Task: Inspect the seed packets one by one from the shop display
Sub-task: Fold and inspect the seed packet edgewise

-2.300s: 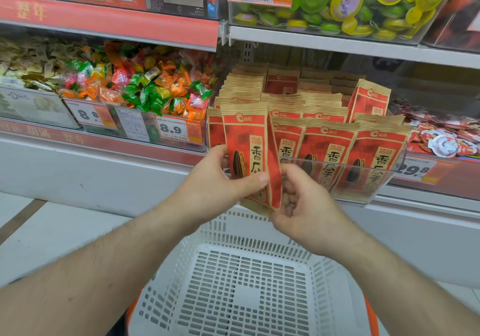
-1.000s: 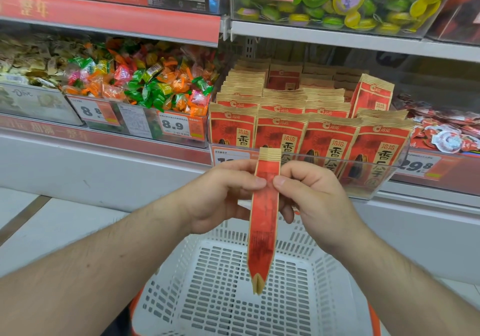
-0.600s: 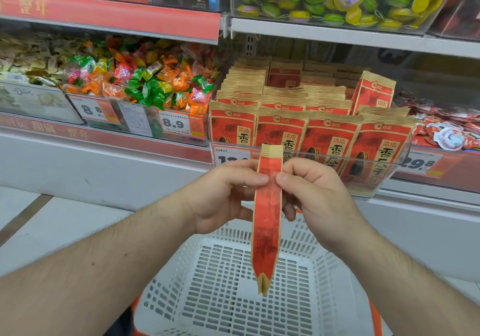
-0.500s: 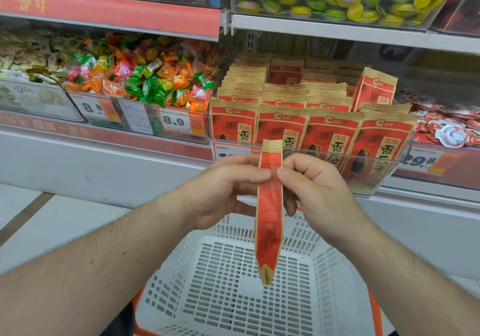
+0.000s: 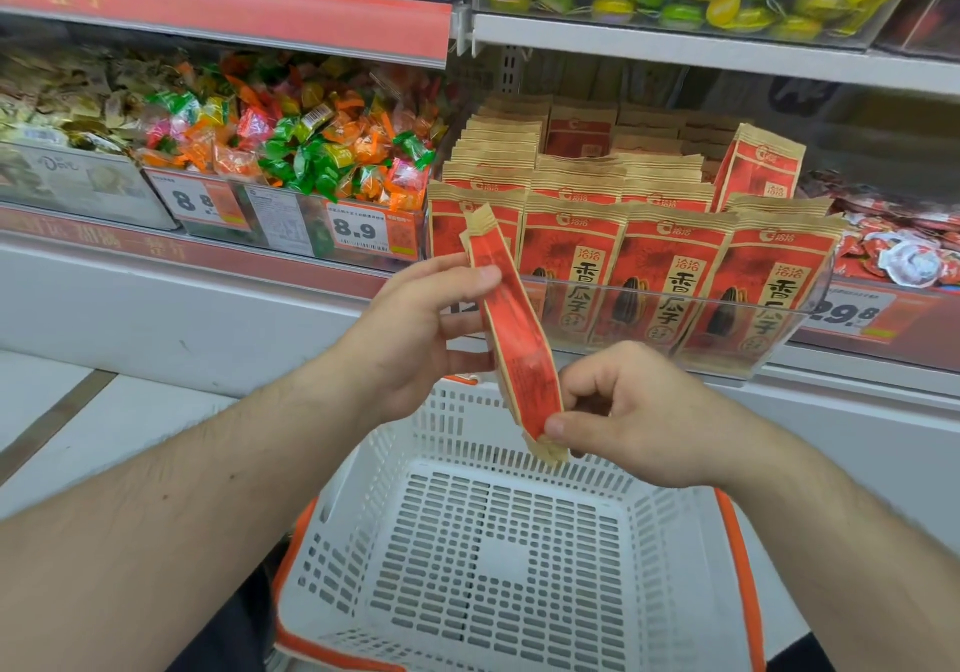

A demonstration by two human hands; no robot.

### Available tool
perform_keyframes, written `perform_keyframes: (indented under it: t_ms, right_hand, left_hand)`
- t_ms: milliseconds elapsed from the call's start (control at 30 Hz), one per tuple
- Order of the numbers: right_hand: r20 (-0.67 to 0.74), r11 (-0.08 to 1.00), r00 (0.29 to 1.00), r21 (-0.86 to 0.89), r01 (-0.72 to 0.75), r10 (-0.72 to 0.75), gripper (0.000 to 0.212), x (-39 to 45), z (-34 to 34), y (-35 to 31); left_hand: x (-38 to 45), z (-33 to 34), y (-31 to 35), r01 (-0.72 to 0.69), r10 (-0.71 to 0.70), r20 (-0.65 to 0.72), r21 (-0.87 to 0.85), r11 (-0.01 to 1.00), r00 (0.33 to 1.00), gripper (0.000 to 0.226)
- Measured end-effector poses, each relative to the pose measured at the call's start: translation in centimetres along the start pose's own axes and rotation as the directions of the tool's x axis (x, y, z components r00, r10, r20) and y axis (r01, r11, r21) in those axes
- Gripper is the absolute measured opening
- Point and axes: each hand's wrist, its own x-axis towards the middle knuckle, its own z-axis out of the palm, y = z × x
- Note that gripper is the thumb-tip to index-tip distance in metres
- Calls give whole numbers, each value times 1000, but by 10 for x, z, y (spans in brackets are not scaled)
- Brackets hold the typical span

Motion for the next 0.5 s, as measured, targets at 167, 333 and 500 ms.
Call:
perform_keyframes:
  t_ms: [167, 333, 500]
  right_hand:
    - [73, 998, 997, 63, 13, -17, 31, -1, -4, 1]
    - [40, 999, 999, 24, 23, -24, 26, -1, -3, 1]
    - [-114, 992, 991, -111, 57, -70, 28, 0, -2, 1]
  left_hand:
    - [-3, 3, 0, 53, -53, 7, 5, 999, 999, 33]
    - [-4, 4, -3, 84, -85, 37, 34, 996, 996, 37]
    - [-15, 3, -24, 45, -183, 269, 449, 892, 945, 88]
